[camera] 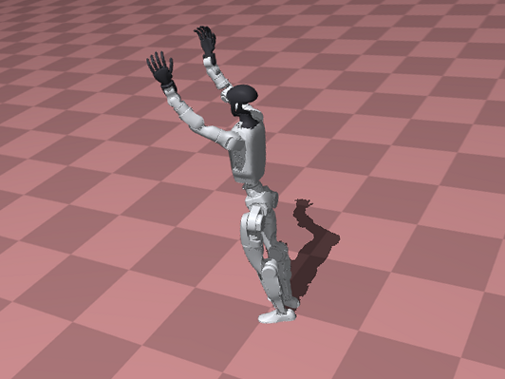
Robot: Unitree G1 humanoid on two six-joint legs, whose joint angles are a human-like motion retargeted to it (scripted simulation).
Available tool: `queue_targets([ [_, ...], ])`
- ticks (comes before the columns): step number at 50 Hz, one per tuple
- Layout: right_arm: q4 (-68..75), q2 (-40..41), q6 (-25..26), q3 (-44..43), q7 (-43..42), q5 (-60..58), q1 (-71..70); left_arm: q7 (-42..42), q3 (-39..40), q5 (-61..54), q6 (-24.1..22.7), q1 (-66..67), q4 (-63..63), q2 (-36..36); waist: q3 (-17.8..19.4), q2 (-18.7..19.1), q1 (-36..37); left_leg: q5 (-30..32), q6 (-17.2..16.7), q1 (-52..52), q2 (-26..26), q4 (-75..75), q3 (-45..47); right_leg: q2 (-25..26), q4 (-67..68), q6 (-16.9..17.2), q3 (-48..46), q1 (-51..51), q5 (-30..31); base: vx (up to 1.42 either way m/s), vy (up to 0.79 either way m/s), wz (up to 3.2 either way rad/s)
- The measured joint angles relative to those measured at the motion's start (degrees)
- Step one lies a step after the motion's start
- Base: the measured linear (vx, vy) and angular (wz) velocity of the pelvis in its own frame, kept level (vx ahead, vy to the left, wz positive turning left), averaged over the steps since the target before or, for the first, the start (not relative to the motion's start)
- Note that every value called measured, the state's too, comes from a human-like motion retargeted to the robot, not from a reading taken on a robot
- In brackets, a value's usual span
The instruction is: Upper body actions
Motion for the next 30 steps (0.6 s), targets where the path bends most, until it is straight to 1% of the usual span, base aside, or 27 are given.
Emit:
queue_targets([
  [3, 1.5, 0.4, -0.5, -0.5, 0.6, 1.2, -0.6, -0.2, -1.0, 0.0, -0.5, 0.1, 0.4, -0.2, 0.9, -0.1, -0.5, 0.0, 0.2, 0.8, -0.2, -0.1, -0.4, 0.1, 0.0, 0.0, -0.4, 0.9, -0.2, -0.02, -0.01, 0.04],
  [7, 3.1, 0.4, -1.0, 0.4, 1.6, 0.4, 0.7, 3.3, -1.1, 3.8, -1.2, 2.4, 0.8, -0.1, 0.8, 0.2, -0.6, 0.1, 0.4, 1.4, -0.6, -0.2, -0.9, 0.2, -0.2, -0.1, -0.9, 1.8, -0.3, 0.03, 0.02, 0.06],
  [9, 3.4, 0.2, -0.9, 1.2, 1.5, -0.9, 2.0, 4.2, -0.2, 4.8, -1.2, 4.1, 1.0, -0.5, 0.6, 0.4, -0.4, 0.1, 0.5, 1.5, -0.7, -0.2, -1.1, 0.2, -0.3, -0.1, -1.1, 2.1, -0.4, 0.05, 0.05, 0.09],
  [14, 3.0, -0.8, -1.1, 2.7, 2.7, -4.3, 7.4, 2.4, 2.6, 4.2, -0.1, 8.9, 1.7, -0.8, 0.1, 1.0, 1.0, 0.1, 0.7, 2.2, -0.9, -0.2, -1.0, 0.4, -0.4, -0.3, -1.1, 2.7, -0.3, 0.06, 0.08, -0.02],
  [17, 3.5, -1.5, -1.0, 2.0, 3.9, -6.6, 12.5, 1.9, 5.5, 6.4, 0.8, 13.7, 1.7, -1.5, -0.4, 1.3, 2.0, 0.1, 0.8, 2.7, -1.0, -0.2, -0.9, 0.4, -0.4, -0.5, -0.9, 3.1, -0.2, 0.13, 0.08, -0.04],
  [20, 4.6, -1.8, -0.5, -0.5, 6.0, -9.1, 19.3, 1.2, 10.0, 9.8, 1.0, 19.8, 1.7, -2.4, -0.9, 1.5, 2.9, 0.2, 0.9, 3.1, -1.0, -0.2, -0.9, 0.6, -0.4, -0.6, -0.9, 3.6, -0.1, 0.11, 0.07, -0.01],
  [25, 6.8, -0.3, 0.7, -7.6, 8.4, -14.4, 33.7, 1.9, 17.9, 14.7, 1.9, 32.2, 3.8, -1.7, 0.1, 2.0, 2.8, 0.5, 1.1, 4.6, -0.9, -0.2, -0.4, 0.9, -0.4, -0.9, -0.6, 4.9, 0.3, 0.03, 0.01, -0.05],
  [27, 7.4, 0.8, 1.0, -10.6, 9.1, -17.7, 40.0, 1.5, 20.7, 15.8, 2.4, 37.6, 4.8, -1.4, 0.4, 1.9, 2.9, 0.6, 1.1, 5.2, -0.8, -0.3, 0.0, 1.0, -0.3, -1.1, -0.4, 5.3, 0.5, 0.00, 0.00, -0.22],
  [30, 7.7, 3.6, 1.7, -16.3, 11.2, -25.2, 52.6, -0.3, 26.3, 18.5, 3.7, 49.5, 6.6, -1.4, 1.8, 1.8, 2.9, 0.7, 1.2, 6.8, -0.7, -0.4, 0.8, 1.2, -0.3, -1.4, 0.1, 6.6, 0.9, -0.01, 0.00, -0.24],
])
